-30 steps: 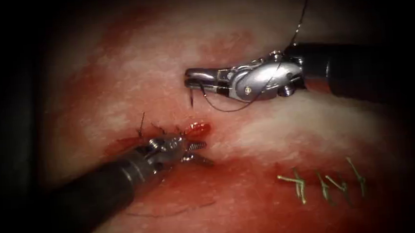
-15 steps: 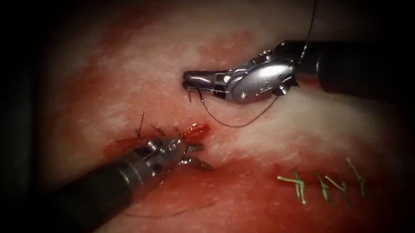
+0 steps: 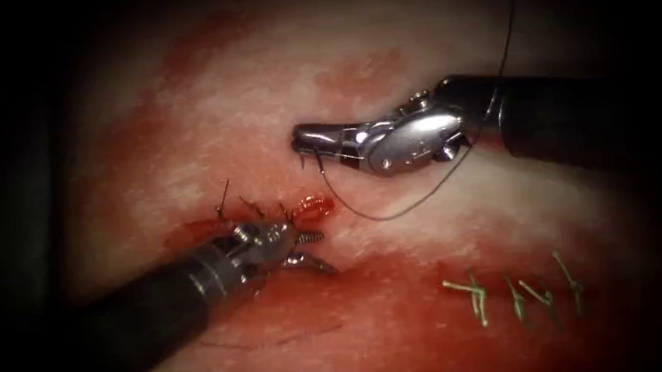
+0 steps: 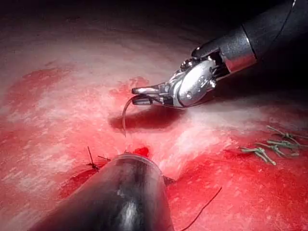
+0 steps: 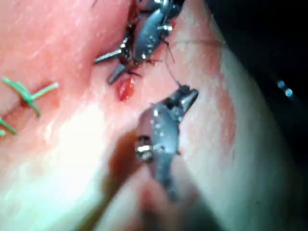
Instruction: Wound Closure
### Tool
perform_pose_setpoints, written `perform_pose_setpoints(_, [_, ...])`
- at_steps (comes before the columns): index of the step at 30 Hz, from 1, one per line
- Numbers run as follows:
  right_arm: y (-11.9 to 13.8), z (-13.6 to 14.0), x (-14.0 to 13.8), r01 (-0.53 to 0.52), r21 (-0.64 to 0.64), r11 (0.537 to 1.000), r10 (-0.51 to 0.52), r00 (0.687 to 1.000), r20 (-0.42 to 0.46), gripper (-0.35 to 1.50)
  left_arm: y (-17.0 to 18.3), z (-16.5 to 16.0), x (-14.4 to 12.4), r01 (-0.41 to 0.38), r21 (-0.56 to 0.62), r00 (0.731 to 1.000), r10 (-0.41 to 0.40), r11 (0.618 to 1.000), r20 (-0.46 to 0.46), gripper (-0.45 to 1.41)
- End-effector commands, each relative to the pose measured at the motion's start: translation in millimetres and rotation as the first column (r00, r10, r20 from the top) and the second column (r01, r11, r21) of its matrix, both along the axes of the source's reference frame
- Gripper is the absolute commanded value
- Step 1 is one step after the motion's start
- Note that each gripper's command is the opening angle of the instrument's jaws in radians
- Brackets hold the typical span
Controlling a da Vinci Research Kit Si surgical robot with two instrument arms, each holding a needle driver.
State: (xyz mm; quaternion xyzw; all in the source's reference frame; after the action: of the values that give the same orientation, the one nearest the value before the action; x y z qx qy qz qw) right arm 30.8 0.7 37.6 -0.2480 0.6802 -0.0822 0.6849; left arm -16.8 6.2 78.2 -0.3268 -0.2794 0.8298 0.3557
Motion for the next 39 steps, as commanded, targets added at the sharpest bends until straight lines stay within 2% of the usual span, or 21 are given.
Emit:
perform_pose_setpoints(1, [0.2, 0.3, 0.7, -0.006, 0.011, 1.000, 0.006, 1.000, -0.005, -0.35, 0.3, 0.5, -0.5, 0.000, -0.001, 1.000, 0.000, 1.000, 0.001, 0.44])
perform_pose_setpoints(13, [-1.0, 1.3, 0.9, -0.008, 0.007, 1.000, 0.008, 1.000, -0.012, -0.35, 0.3, 0.4, -0.5, 0.000, 0.000, 1.000, 0.000, 1.000, 0.001, 0.46])
perform_pose_setpoints(19, [-0.9, 1.6, 1.0, -0.010, -0.005, 1.000, 0.010, 1.000, -0.008, -0.35, 0.3, 0.4, -0.5, 0.000, 0.000, 1.000, 0.000, 1.000, 0.001, 0.47])
perform_pose_setpoints(30, [-1.7, 2.5, 1.4, -0.004, -0.128, 0.992, 0.005, 1.000, 0.008, -0.35, 0.3, 0.3, -0.5, 0.000, 0.001, 1.000, 0.000, 1.000, 0.001, 0.49])
perform_pose_setpoints(39, [-4.1, 5.8, 1.3, 0.022, -0.230, 0.973, -0.016, 1.000, 0.027, -0.35, 0.5, 0.1, -0.2, 0.001, 0.007, 1.000, -0.001, 1.000, 0.002, 0.51])
